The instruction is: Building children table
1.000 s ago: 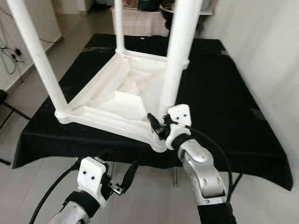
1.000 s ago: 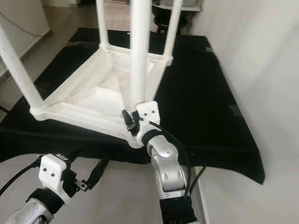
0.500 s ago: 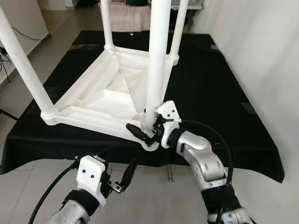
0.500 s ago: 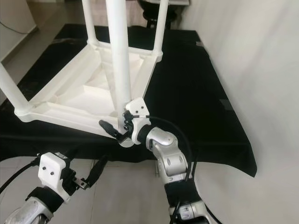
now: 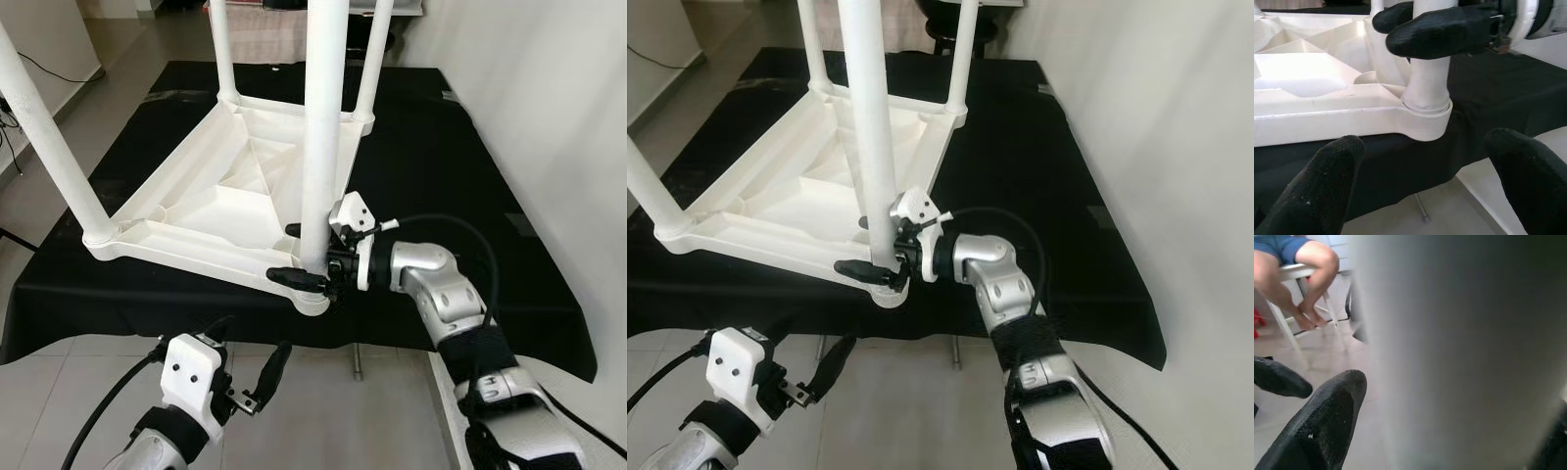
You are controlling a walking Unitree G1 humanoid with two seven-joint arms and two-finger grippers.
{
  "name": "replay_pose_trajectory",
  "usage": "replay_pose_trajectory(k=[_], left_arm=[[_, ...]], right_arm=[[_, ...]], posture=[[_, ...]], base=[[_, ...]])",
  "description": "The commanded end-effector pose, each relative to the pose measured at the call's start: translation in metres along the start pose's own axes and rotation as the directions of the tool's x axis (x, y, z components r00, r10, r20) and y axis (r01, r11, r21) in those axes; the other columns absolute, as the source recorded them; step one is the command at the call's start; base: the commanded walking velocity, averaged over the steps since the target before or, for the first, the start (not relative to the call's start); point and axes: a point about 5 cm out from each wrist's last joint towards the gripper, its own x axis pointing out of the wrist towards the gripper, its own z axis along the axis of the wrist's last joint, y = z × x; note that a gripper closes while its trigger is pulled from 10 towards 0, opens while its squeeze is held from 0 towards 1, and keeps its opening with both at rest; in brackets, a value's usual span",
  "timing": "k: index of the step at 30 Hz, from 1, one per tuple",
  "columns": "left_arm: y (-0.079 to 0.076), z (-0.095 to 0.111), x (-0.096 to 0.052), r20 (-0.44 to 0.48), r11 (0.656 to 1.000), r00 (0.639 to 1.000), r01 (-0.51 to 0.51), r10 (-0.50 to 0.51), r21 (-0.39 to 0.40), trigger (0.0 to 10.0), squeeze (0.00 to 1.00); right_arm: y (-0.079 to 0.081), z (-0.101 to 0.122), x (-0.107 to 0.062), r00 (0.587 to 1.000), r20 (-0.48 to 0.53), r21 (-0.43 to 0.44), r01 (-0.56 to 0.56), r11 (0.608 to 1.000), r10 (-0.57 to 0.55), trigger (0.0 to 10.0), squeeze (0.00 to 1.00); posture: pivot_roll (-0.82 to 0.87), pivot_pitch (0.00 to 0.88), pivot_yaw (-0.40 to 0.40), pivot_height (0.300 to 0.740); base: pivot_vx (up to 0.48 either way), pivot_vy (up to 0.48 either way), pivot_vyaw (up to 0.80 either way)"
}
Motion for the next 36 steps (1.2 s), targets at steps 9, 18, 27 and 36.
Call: replay_pose_trajectory(k=[9, 18, 27, 36], left_arm=[[-0.004, -0.001, -0.005, -0.027, 1.000, 1.000, 0.013, -0.014, -0.011, 10.0, 0.00], [-0.002, -0.001, -0.003, -0.024, 1.000, 1.000, 0.008, -0.008, -0.010, 10.0, 0.00], [0.007, -0.004, 0.002, -0.022, 1.000, 1.000, 0.004, -0.004, 0.000, 10.0, 0.00], [0.012, -0.006, 0.003, -0.022, 1.000, 0.999, -0.025, 0.025, 0.014, 10.0, 0.00]], right_arm=[[-0.003, 0.000, 0.003, 0.997, 0.008, 0.001, -0.080, 0.997, 0.080, 0.0, 0.00], [-0.011, -0.013, -0.017, 0.972, -0.006, -0.036, 0.233, 0.972, -0.234, 0.0, 0.00], [0.045, -0.044, -0.015, 0.590, -0.127, 0.028, 0.806, 0.591, -0.798, 0.0, 0.00], [0.049, -0.035, 0.018, 0.711, -0.106, 0.068, 0.702, 0.708, -0.695, 10.0, 0.00]], posture=[[0.03, 0.211, -0.057, 0.740], [0.01, 0.208, -0.065, 0.740], [-0.04, 0.183, -0.033, 0.740], [-0.01, 0.162, -0.050, 0.740]], base=[[0.000, 0.000, 0.00], [0.000, 0.000, 0.00], [0.000, 0.000, 0.00], [0.000, 0.000, 0.00]])
